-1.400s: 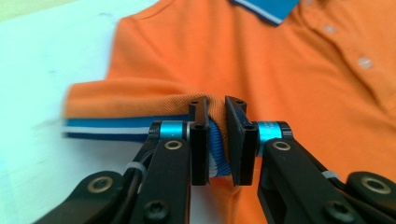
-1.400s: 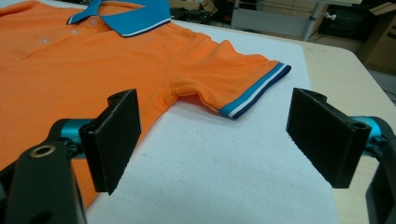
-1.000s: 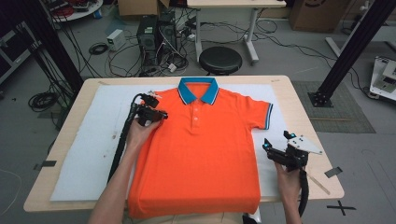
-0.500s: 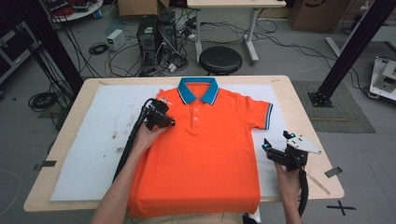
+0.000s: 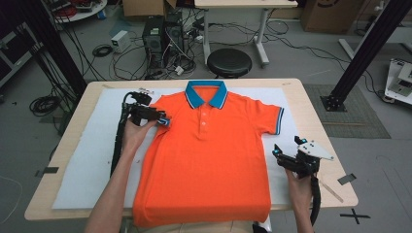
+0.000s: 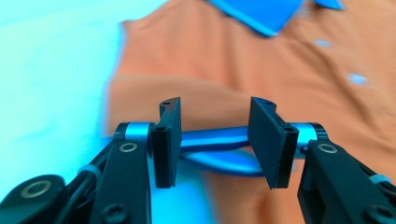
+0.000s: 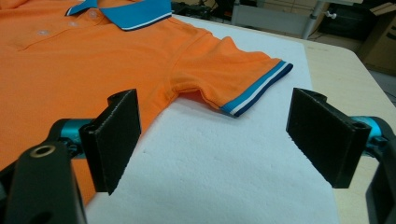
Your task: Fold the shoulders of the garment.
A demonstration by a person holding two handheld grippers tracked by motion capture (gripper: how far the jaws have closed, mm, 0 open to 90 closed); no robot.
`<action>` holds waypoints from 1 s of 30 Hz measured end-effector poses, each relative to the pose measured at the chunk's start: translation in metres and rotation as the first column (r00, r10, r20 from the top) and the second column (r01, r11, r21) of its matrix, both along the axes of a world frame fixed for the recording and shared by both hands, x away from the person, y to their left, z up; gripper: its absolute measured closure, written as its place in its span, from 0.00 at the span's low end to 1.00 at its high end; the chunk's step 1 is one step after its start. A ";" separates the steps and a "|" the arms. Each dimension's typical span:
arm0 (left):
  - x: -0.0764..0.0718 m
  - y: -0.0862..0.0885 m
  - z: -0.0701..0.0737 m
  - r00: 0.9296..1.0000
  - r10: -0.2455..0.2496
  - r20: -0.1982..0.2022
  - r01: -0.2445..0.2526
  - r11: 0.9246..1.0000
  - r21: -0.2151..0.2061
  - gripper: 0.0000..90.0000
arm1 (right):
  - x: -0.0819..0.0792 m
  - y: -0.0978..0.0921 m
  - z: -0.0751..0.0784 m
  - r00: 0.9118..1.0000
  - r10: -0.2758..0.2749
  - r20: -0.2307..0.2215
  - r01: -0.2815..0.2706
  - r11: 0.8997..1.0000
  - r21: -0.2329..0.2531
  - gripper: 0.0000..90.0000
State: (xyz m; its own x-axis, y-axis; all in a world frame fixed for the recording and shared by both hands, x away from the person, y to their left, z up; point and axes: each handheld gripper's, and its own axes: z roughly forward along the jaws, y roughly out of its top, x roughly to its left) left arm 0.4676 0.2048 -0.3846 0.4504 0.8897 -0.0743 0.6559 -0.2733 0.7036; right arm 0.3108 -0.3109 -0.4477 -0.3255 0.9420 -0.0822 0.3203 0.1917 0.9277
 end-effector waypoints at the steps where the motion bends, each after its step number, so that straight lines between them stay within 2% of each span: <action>1: 0.003 0.007 -0.001 1.000 0.024 -0.005 -0.024 1.000 0.002 0.61 | 0.000 0.000 0.000 1.000 0.000 0.000 0.000 1.000 0.000 0.20; 2: 0.011 0.020 -0.005 0.996 0.067 -0.057 -0.065 0.998 0.021 0.59 | 0.000 0.000 0.000 1.000 0.000 0.000 0.000 1.000 -0.003 0.20; 3: 0.011 0.020 -0.005 0.996 0.067 -0.057 -0.065 0.998 0.021 0.59 | 0.000 0.000 0.000 1.000 0.000 0.000 0.000 1.000 -0.003 0.20; 4: 0.017 0.030 -0.008 0.992 0.100 -0.072 -0.099 0.995 0.019 0.59 | 0.000 0.000 0.000 1.000 0.000 0.000 0.000 1.000 -0.004 0.20; 5: 0.017 0.030 -0.008 0.992 0.100 -0.072 -0.099 0.995 0.019 0.58 | 0.000 0.000 0.000 1.000 0.000 0.000 0.000 1.000 -0.004 0.20; 6: 0.021 0.037 -0.010 0.989 0.126 -0.082 -0.126 0.992 0.007 0.58 | 0.000 0.000 0.000 1.000 0.000 0.000 0.000 1.000 -0.004 0.20; 9: 0.027 0.049 -0.013 0.984 0.145 -0.104 -0.149 0.988 -0.032 0.56 | 0.000 0.000 0.000 1.000 -0.002 0.000 0.002 1.000 -0.006 0.20; 11: 0.031 0.052 -0.018 0.983 0.125 -0.134 -0.136 0.988 -0.073 0.56 | 0.001 0.000 0.000 1.000 0.000 0.003 0.000 1.000 -0.013 0.20; 12: 0.034 0.052 -0.025 0.981 0.107 -0.163 -0.125 0.987 -0.099 0.57 | 0.001 0.001 0.000 1.000 -0.001 -0.002 0.001 1.000 -0.010 0.20; 13: 0.034 0.052 -0.025 0.981 0.107 -0.163 -0.125 0.987 -0.099 0.61 | 0.001 0.001 0.000 1.000 -0.001 -0.002 0.001 1.000 -0.010 0.20; 14: 0.036 0.048 -0.030 0.981 0.077 -0.178 -0.097 0.990 -0.106 0.72 | 0.000 0.001 0.000 1.000 -0.002 -0.002 0.002 1.000 -0.011 0.20; 15: 0.036 0.048 -0.030 0.981 0.077 -0.178 -0.097 0.990 -0.106 0.80 | 0.000 0.001 0.000 1.000 -0.002 -0.002 0.002 1.000 -0.011 0.20; 16: 0.034 0.042 -0.029 0.986 0.066 -0.155 -0.082 0.992 -0.095 0.88 | 0.000 0.001 0.000 1.000 -0.002 -0.003 0.002 1.000 -0.013 0.20; 17: 0.034 0.042 -0.029 0.986 0.066 -0.155 -0.082 0.992 -0.095 0.91 | 0.000 0.001 0.000 1.000 -0.002 -0.003 0.002 1.000 -0.013 0.20; 18: 0.031 0.030 -0.022 0.992 0.035 -0.122 -0.046 0.995 -0.088 0.92 | 0.000 0.001 0.000 1.000 -0.004 -0.005 0.003 1.000 -0.012 0.20; 19: 0.031 0.030 -0.022 0.992 0.035 -0.122 -0.046 0.995 -0.088 0.93 | 0.000 0.001 0.000 1.000 -0.004 -0.005 0.003 1.000 -0.012 0.20; 21: 0.028 0.017 -0.014 0.996 0.011 -0.084 -0.017 0.997 -0.073 0.93 | 0.001 0.001 0.000 1.000 -0.005 -0.008 0.005 1.000 -0.018 0.20; 22: 0.027 0.007 -0.009 0.998 -0.018 -0.068 0.012 0.996 -0.091 0.93 | 0.001 0.002 0.000 1.000 -0.002 -0.007 0.002 1.000 -0.021 0.20; 23: 0.027 0.007 -0.009 0.998 -0.018 -0.068 0.012 0.996 -0.091 0.93 | 0.001 0.002 0.000 1.000 -0.002 -0.007 0.002 1.000 -0.021 0.20; 24: 0.026 -0.009 -0.005 0.997 -0.050 -0.067 0.045 0.996 -0.073 0.93 | 0.001 0.002 0.000 1.000 -0.002 -0.010 0.002 1.000 -0.021 0.20; 25: 0.026 -0.009 -0.005 0.997 -0.050 -0.067 0.045 0.996 -0.073 0.93 | 0.001 0.002 0.000 1.000 -0.002 -0.010 0.002 1.000 -0.021 0.20; 26: 0.025 -0.027 0.000 0.992 -0.111 -0.055 0.107 0.992 -0.065 0.93 | 0.001 0.002 0.000 1.000 -0.001 -0.009 0.001 1.000 -0.020 0.20; 27: 0.025 -0.027 0.000 0.992 -0.111 -0.055 0.107 0.992 -0.065 0.93 | 0.001 0.002 0.000 1.000 -0.001 -0.009 0.001 1.000 -0.020 0.20; 28: 0.023 -0.036 0.002 0.989 -0.137 -0.050 0.134 0.989 -0.062 0.93 | 0.001 0.001 0.000 1.000 0.001 -0.010 -0.001 1.000 -0.020 0.20; 30: 0.020 -0.058 0.008 0.983 -0.184 -0.020 0.184 0.983 -0.022 0.93 | 0.001 0.002 0.000 1.000 0.000 -0.011 0.000 1.000 -0.018 0.20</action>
State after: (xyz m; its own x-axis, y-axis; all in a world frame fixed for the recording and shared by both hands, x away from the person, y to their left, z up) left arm 0.4875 0.1471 -0.3770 0.6044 0.7900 -0.1029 0.6112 -0.3770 0.6959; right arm 0.3118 -0.3094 -0.4477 -0.3263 0.9404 -0.0958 0.3306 0.2085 0.9205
